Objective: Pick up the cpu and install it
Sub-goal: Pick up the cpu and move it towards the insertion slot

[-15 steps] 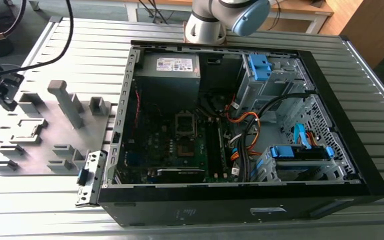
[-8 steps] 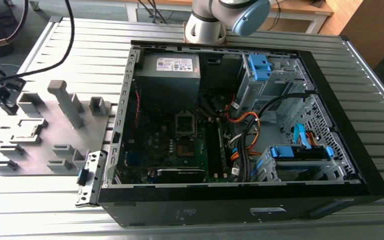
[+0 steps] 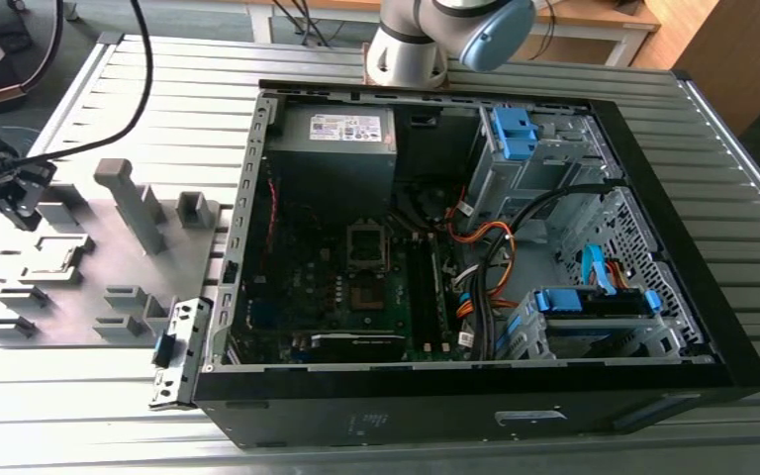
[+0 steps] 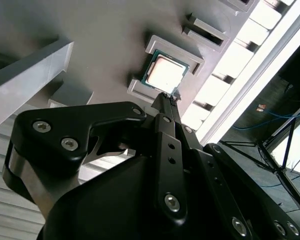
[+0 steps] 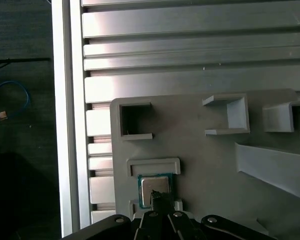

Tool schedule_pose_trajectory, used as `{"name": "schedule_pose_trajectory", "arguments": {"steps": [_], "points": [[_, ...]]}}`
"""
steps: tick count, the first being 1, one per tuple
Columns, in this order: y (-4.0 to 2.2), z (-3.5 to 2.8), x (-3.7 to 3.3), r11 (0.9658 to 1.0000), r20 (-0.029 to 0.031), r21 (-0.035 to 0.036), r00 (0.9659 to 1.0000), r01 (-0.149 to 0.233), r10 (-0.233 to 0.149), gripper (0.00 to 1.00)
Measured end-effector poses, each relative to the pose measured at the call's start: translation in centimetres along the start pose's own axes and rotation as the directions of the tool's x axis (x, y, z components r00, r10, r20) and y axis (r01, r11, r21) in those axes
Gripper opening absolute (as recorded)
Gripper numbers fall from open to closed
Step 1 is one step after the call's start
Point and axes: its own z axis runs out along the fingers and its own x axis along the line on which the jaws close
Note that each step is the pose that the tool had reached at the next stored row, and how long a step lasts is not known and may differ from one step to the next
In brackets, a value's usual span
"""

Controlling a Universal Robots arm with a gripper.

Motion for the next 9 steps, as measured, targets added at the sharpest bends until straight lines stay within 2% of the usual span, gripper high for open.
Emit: {"name": "schedule_pose_trajectory", "arguments": {"steps": [4,9], "points": [[-0.06,0.49,-0.02,1.0000,-0.0003,0.0000,1.0000,0.008,-0.008,0.11],[-0.43,1.17,0.02,0.9999,-0.0007,0.0002,0.9999,0.016,-0.016,0.11]]}}
